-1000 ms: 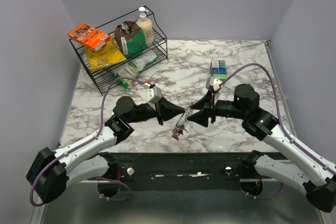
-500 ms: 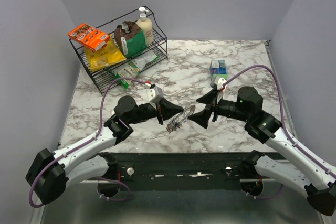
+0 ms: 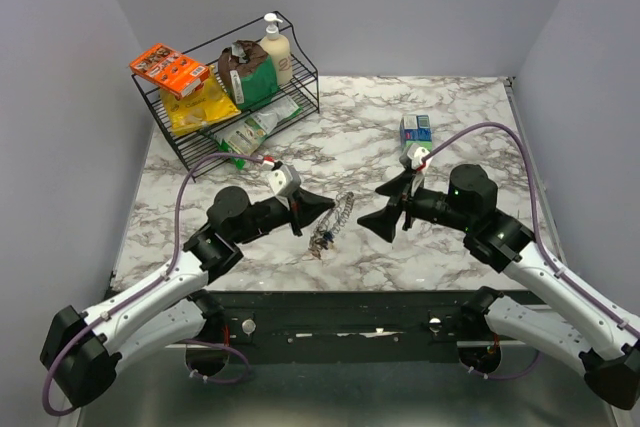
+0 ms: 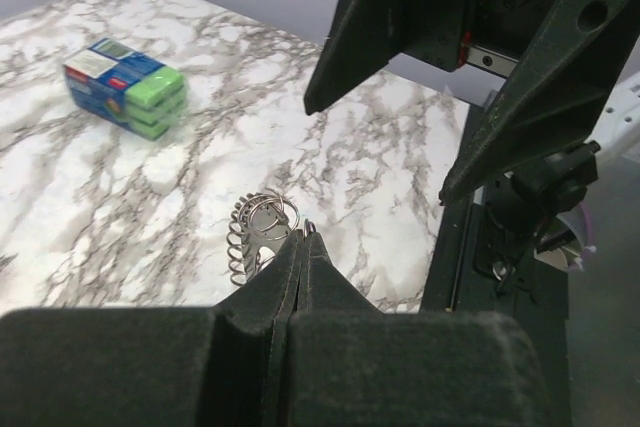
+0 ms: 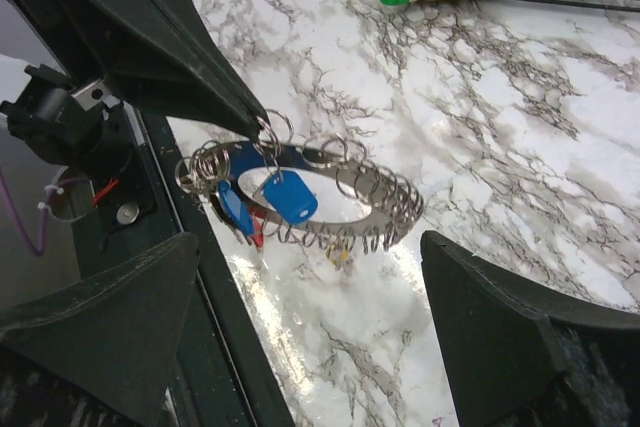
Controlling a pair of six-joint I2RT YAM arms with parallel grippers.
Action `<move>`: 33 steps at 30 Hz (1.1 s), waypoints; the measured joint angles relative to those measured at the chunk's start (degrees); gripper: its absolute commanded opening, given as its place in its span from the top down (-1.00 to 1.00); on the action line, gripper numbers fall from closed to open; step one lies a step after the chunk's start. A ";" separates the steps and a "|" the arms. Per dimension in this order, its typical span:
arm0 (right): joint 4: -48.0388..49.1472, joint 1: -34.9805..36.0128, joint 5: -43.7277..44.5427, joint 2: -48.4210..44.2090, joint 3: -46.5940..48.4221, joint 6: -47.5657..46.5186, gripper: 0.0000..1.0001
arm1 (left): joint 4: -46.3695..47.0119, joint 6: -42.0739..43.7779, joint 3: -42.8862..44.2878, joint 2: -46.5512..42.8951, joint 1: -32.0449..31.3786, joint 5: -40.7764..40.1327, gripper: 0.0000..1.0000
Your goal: Put the keys on the keyring
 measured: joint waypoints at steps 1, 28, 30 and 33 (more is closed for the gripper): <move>0.00 0.00 0.02 0.33 0.00 0.15 -0.99 | -1.22 0.28 -0.15 -1.29 0.24 -1.42 1.00; -0.26 0.00 2.54 1.84 0.00 1.09 -0.99 | -21.73 5.03 -0.48 -3.10 7.76 -32.94 1.00; -0.42 0.00 2.56 1.84 0.00 1.11 -0.99 | -20.59 4.26 -0.74 -0.72 7.76 -33.07 1.00; -0.44 0.00 2.62 1.77 0.00 1.22 -0.99 | -16.76 3.23 -0.79 2.73 7.76 -33.03 1.00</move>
